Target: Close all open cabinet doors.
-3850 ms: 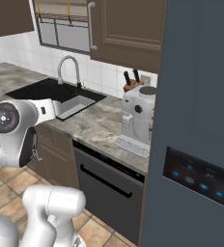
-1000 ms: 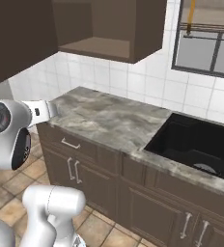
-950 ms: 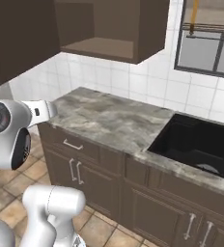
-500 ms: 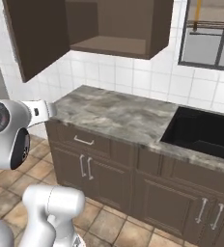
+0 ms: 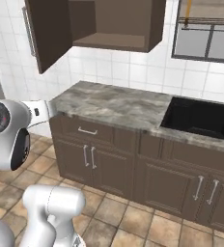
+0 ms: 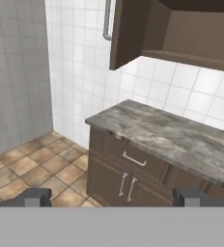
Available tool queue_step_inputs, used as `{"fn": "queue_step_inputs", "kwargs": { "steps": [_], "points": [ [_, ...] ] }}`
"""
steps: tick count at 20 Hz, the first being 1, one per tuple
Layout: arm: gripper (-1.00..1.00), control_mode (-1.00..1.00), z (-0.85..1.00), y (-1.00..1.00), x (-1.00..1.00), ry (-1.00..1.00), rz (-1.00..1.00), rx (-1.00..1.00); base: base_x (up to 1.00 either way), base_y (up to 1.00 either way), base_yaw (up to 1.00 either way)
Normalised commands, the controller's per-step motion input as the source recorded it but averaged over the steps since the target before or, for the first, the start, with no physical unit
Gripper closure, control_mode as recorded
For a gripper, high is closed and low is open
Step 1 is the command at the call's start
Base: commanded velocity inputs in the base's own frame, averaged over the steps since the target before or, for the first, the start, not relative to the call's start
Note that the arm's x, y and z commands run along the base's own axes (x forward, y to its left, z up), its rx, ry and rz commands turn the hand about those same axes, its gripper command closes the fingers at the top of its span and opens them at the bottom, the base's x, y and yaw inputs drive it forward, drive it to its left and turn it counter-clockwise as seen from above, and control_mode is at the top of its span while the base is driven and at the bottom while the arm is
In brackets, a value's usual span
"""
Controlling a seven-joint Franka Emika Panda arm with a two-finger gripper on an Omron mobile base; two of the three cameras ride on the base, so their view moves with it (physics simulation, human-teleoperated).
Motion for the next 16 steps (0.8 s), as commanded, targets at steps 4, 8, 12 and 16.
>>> {"fn": "queue_step_inputs", "kwargs": {
  "steps": [4, 8, 12, 16],
  "points": [
    [-1.0, 1.0, 0.0, 0.0, 0.0, 0.0, 0.0, 0.0, 0.0, 0.67, -0.26],
    [-1.0, 1.0, 0.0, 0.0, 0.0, 0.0, 0.0, 0.0, 0.0, 0.74, -0.29],
    [-1.0, 1.0, 0.0, 0.0, 0.0, 0.0, 0.0, 0.0, -0.09, 0.73, -0.29],
    [-1.0, 1.0, 0.0, 0.0, 0.0, 0.0, 0.0, 0.0, -0.12, 0.64, -0.28]
  ]
}}
